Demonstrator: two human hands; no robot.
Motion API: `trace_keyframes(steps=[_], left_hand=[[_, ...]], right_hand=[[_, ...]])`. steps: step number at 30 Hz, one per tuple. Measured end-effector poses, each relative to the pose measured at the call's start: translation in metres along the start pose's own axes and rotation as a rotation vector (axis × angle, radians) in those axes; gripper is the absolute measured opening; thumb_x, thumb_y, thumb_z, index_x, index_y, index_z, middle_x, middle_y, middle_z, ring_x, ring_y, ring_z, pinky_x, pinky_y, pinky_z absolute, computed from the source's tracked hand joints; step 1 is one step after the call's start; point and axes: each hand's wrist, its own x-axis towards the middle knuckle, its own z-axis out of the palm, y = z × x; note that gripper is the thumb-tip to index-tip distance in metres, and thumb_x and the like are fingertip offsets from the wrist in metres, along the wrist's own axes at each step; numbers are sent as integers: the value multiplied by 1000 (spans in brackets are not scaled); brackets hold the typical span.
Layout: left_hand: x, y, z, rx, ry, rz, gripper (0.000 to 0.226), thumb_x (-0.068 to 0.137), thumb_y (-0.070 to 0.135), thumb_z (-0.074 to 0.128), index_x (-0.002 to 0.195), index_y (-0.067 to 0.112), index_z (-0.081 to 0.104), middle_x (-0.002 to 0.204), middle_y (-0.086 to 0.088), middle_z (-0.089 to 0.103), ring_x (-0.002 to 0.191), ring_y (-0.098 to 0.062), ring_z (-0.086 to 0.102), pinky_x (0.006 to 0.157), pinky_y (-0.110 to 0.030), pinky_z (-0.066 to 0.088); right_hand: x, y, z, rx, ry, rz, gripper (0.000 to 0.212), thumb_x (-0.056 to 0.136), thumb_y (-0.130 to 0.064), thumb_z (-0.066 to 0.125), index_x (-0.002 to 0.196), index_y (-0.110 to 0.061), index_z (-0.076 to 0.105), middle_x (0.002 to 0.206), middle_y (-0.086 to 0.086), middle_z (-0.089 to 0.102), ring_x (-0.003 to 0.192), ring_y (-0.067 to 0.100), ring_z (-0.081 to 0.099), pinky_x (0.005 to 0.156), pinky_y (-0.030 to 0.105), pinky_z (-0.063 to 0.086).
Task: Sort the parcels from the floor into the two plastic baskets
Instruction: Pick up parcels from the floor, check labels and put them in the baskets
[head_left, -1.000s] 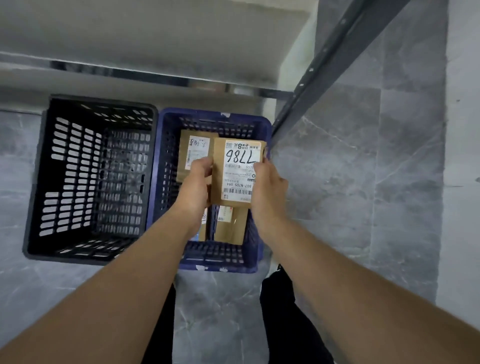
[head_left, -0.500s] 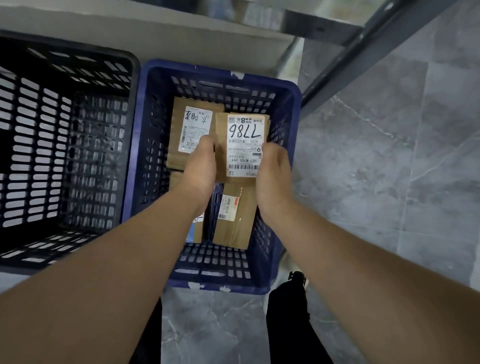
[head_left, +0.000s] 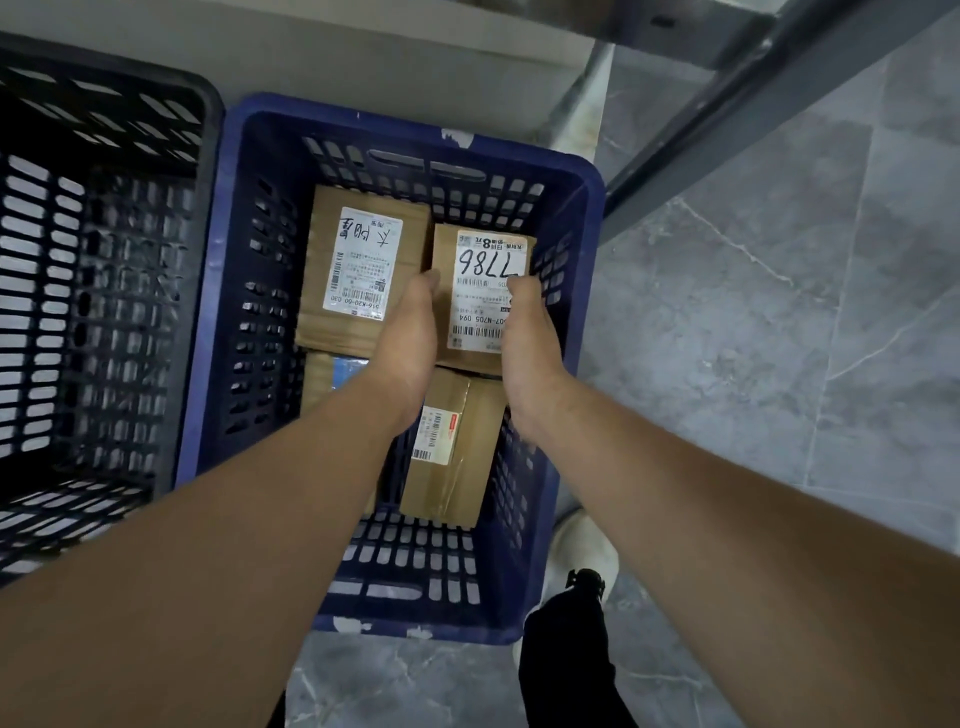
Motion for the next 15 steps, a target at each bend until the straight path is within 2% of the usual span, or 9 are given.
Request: trace_keyframes(steps=[3,6,8,9,10,11,13,15], left_hand=[[2,-3,2,-17,-50,28,59,88,64,37,119,30,73,113,3,77,121,-21,63,116,-50,35],[9,-3,1,-41,-71,49,53,92,62,36,115,34,75,112,9,77,121,-16,62,117,-50,33],[5,4,3,-24,-65,43,50,97,59,34,103,36,78,101,14,79,111,-5,65,113,-39,37],[2,8,3,-24,-56,27,49,101,55,33,90,36,77,85,19,77,94,9,66,103,-26,41],[-4,12,3,-11,-32,20,47,105,50,31,80,38,69,67,26,70,71,22,59,86,-14,39],[-17,21,3,1,-5,22,43,107,46,30,77,41,59,53,30,60,50,25,50,70,-9,36],[-44,35,2,23,0,41,40,110,40,26,79,41,51,43,33,52,38,24,44,51,-1,36],[-61,43,-6,48,-9,72,40,110,37,24,82,40,51,44,34,54,39,24,46,40,2,34]], right_hand=[[3,0,-6,0,-11,3,47,113,-47,32,146,-31,61,122,-7,72,98,2,62,74,23,36],[2,-1,-8,9,-16,-14,50,111,-50,32,147,-32,60,130,-6,73,109,7,65,82,28,40],[1,-3,-10,3,-1,-30,49,111,-50,32,147,-32,59,131,-6,73,114,9,65,84,30,42],[0,-4,-10,4,4,-40,48,111,-50,32,146,-32,60,129,-5,74,114,11,66,85,30,45],[-2,-5,-11,6,7,-54,48,111,-49,32,143,-31,63,128,-4,75,114,13,68,87,32,48],[-5,-7,-11,15,5,-66,49,110,-49,33,141,-30,65,127,-4,76,115,15,69,91,34,51],[-20,-16,-8,50,-4,-66,51,109,-49,34,139,-27,69,129,-2,77,119,18,70,97,37,53],[-37,-25,-3,70,5,-53,49,109,-47,38,138,-24,71,130,-1,77,121,19,68,95,35,51]])
